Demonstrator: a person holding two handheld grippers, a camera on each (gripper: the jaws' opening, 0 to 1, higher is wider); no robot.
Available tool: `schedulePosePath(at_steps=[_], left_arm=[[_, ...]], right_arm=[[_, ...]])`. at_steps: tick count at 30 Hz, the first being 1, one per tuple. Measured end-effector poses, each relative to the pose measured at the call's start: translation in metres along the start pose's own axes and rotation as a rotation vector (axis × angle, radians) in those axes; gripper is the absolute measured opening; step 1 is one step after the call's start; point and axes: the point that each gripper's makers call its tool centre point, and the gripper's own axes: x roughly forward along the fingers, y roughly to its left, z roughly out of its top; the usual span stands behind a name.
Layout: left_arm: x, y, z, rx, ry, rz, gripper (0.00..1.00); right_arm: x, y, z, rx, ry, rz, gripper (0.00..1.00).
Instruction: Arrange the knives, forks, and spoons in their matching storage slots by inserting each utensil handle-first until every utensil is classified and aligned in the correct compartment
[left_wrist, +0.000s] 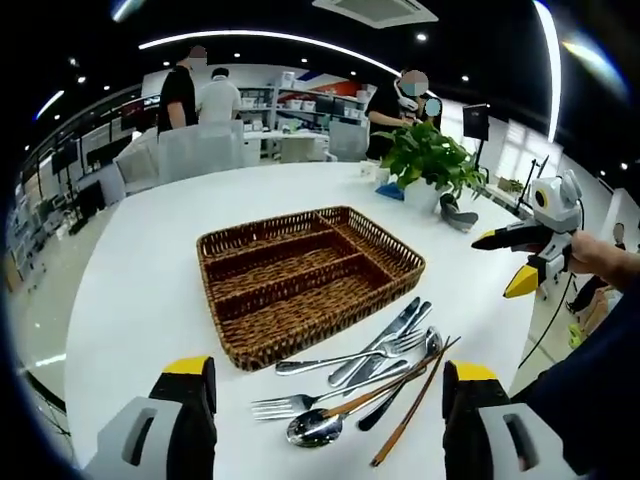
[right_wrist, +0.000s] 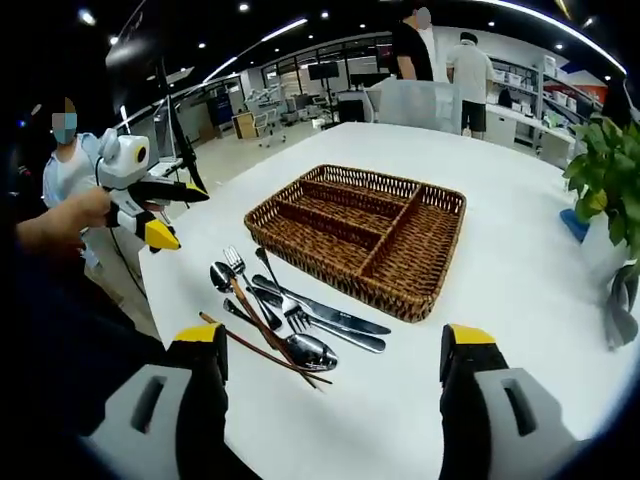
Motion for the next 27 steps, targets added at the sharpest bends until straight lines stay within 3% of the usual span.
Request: schedulePosePath(at_steps=[27], left_arm=[[0.0042,0.0032,0.0012,-0.003,-0.002,0.004,0.98]], right_arm=[[0.0033,-0.0032,0.003,0.01,-0.006,-0.002,0.89]])
